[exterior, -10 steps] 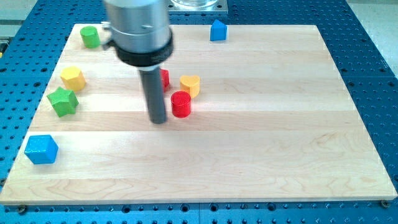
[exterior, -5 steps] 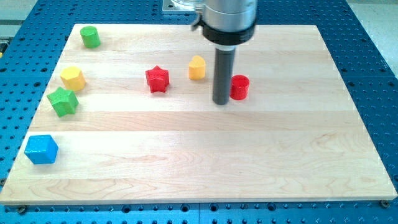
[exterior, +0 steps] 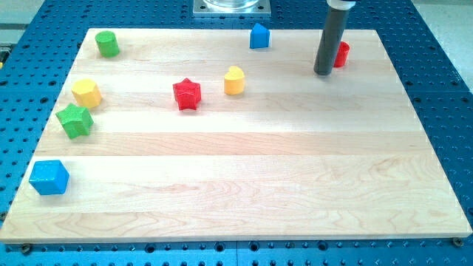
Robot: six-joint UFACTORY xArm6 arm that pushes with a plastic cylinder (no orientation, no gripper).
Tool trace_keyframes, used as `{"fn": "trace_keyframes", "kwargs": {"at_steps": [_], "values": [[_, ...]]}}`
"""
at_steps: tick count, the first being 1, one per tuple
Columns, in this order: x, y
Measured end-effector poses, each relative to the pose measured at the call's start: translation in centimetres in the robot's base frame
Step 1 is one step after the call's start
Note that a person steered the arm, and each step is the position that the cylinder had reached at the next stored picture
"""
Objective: Place the red circle at the top right of the board
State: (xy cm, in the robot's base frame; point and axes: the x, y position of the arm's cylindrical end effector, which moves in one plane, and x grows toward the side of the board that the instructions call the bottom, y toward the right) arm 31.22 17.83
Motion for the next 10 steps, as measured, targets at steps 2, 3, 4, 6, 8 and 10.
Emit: {"fn": "trace_keyframes", "kwargs": {"at_steps": [2, 3, 4, 6, 8, 10], "values": [[-5.2, 3.4], [-3.7, 8.6], [-7.7, 11.4], [-9.0, 9.6], [-9.0, 7.7], [-4.3, 2.2]]}}
